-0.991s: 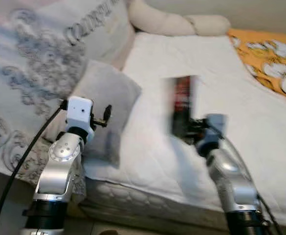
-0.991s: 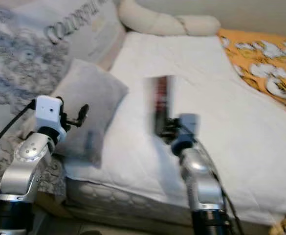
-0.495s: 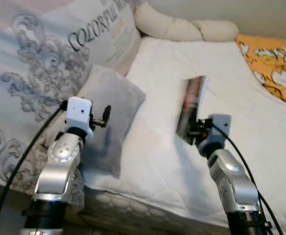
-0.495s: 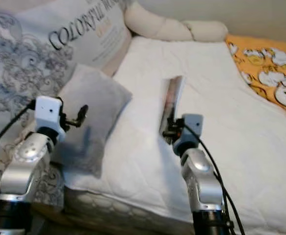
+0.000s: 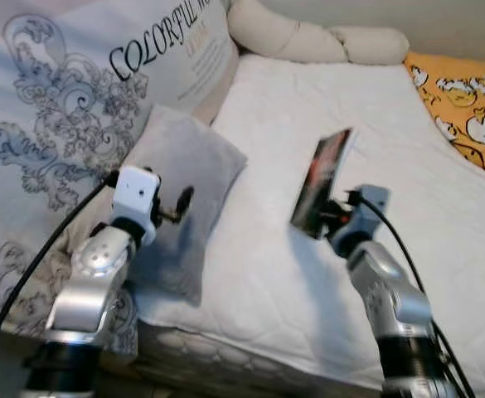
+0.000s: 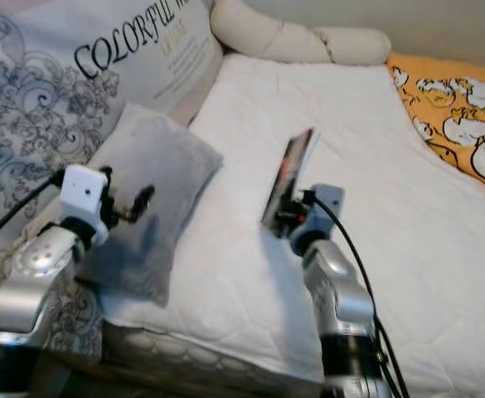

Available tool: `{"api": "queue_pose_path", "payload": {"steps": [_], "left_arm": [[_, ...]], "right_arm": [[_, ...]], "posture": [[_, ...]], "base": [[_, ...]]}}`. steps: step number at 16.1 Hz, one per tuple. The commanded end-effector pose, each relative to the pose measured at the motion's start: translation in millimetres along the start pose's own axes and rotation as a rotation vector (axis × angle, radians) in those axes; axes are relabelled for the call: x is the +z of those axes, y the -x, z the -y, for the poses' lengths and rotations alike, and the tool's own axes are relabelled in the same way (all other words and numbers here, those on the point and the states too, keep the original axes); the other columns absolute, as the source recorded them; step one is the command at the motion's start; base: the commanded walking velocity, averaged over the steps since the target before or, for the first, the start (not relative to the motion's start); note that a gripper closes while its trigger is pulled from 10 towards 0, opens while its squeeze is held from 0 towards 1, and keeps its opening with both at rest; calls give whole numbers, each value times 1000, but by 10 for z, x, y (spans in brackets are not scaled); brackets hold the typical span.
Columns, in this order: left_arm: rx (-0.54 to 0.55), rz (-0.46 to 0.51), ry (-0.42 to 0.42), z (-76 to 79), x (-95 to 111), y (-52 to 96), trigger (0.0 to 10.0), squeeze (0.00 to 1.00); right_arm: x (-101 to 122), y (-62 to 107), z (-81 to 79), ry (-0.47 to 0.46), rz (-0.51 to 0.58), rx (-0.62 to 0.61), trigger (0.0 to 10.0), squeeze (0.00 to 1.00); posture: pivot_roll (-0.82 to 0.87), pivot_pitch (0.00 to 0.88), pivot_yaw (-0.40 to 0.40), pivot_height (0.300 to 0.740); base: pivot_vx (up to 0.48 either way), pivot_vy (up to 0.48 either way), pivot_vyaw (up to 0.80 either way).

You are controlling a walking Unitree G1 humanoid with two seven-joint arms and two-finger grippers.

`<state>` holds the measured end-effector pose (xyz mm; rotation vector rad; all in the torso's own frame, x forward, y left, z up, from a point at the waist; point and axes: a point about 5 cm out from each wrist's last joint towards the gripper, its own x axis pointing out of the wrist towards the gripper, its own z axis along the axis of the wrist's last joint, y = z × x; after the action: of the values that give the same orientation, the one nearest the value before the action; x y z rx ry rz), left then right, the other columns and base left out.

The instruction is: Clean up the room

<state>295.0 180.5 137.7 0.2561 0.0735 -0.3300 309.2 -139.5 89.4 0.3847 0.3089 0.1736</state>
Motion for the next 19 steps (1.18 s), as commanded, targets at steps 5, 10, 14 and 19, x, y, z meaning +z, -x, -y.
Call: {"api": "queue_pose_path", "payload": {"steps": [5,10,14,19], "left_arm": [[-313,-88,-81,109,-32,38,10000,0],[-565,-201,-149,166,-80,179,10000,0],[-696,-275,-147,202,-103,379,10000,0],[-843,-358,-133,221,-89,587,10000,0]], "right_arm": [[8,-294,-6,-258,-167,181,10000,0],[-220,-367,92,-302,-440,199,10000,0],[-241,-358,205,-299,-467,126,10000,0],[-313,-312,350,-131,-513,54,10000,1000]], "posture": [[84,0,-22,740],[125,0,-21,740],[172,0,-24,740],[211,0,-7,740]], "base": [[0,0,0],[0,0,0],[0,0,0],[0,0,0]]}}
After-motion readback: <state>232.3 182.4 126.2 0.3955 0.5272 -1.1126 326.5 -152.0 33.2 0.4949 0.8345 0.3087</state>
